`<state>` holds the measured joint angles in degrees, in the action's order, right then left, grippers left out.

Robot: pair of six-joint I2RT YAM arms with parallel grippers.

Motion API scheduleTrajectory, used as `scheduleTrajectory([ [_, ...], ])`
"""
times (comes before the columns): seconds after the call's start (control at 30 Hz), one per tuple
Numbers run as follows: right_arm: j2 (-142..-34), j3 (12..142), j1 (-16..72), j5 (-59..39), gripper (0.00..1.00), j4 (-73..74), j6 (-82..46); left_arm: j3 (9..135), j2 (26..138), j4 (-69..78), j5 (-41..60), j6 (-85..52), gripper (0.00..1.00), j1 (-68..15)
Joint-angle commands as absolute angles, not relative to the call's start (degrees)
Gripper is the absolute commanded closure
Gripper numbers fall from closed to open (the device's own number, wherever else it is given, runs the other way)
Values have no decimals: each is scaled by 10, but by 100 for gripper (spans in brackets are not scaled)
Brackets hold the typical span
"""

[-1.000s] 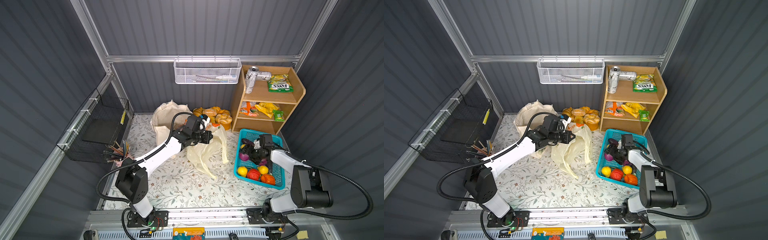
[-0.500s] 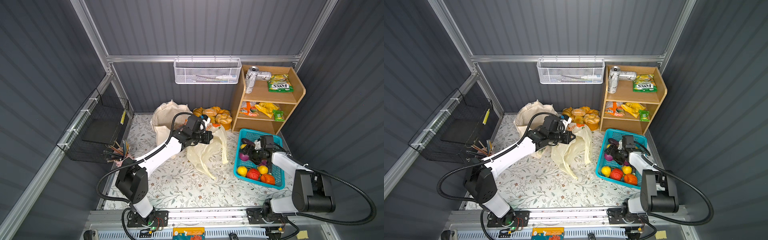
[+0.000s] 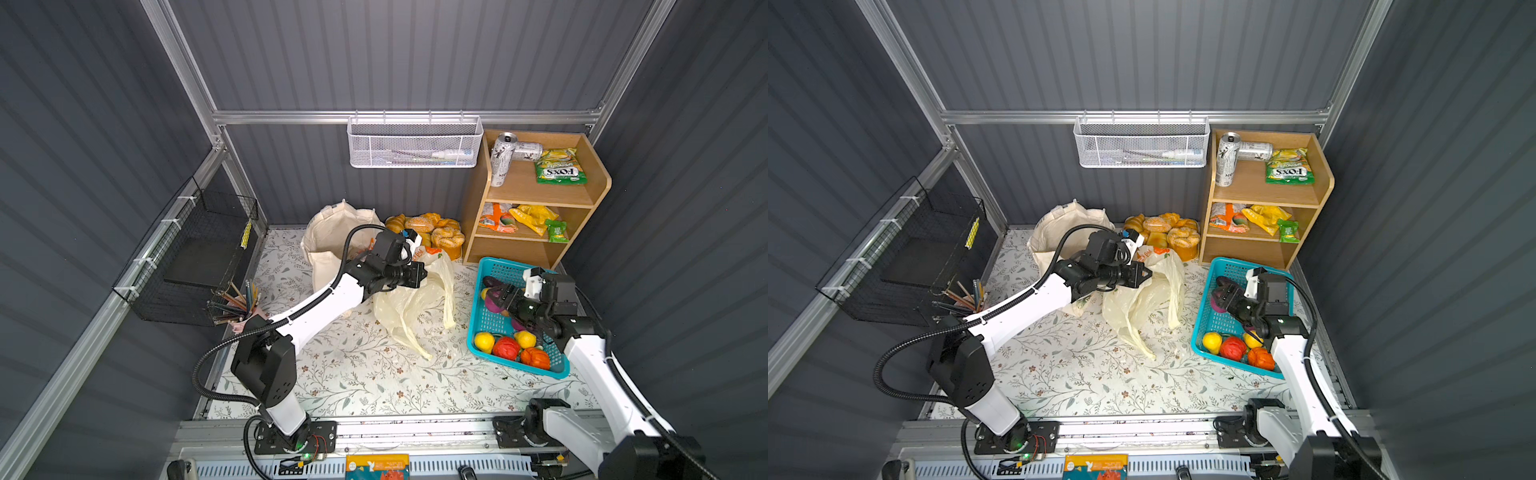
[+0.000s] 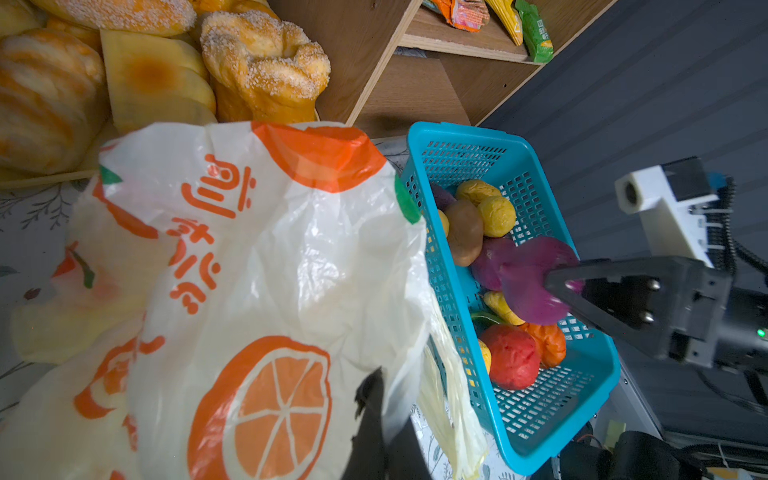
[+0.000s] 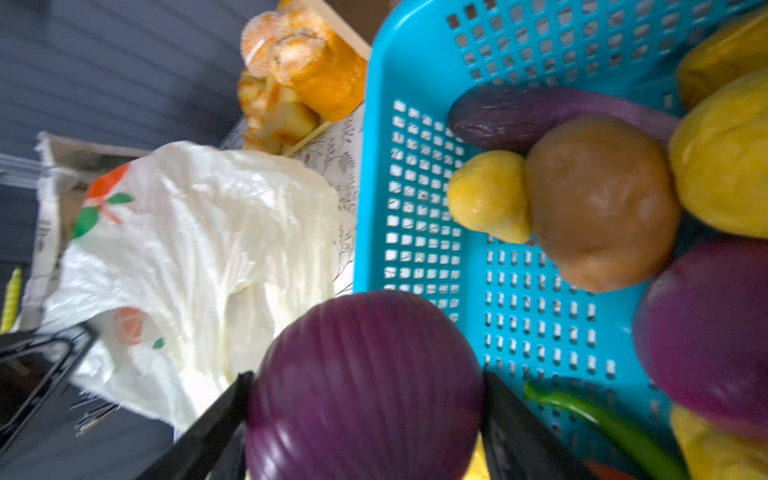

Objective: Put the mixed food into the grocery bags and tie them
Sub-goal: 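Lift the purple onion with the right gripper toward the held plastic bag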

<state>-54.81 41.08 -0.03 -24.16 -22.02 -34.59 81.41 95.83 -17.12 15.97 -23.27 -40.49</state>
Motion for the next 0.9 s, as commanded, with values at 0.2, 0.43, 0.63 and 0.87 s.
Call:
scheduleTrajectory([
  [0.2,-499,484,198,-227,38,-248,-401,860,968,-186,175,-264,100,-438],
  [0.43,-566,499,270,-207,38,-196,-413,885,951,-175,169,-312,100,-464],
  [0.63,-664,504,270,-155,38,-173,-386,867,951,-201,153,-310,100,-464],
  [0.87,-780,539,275,-119,38,-158,-365,827,974,-167,183,-329,100,-464],
])
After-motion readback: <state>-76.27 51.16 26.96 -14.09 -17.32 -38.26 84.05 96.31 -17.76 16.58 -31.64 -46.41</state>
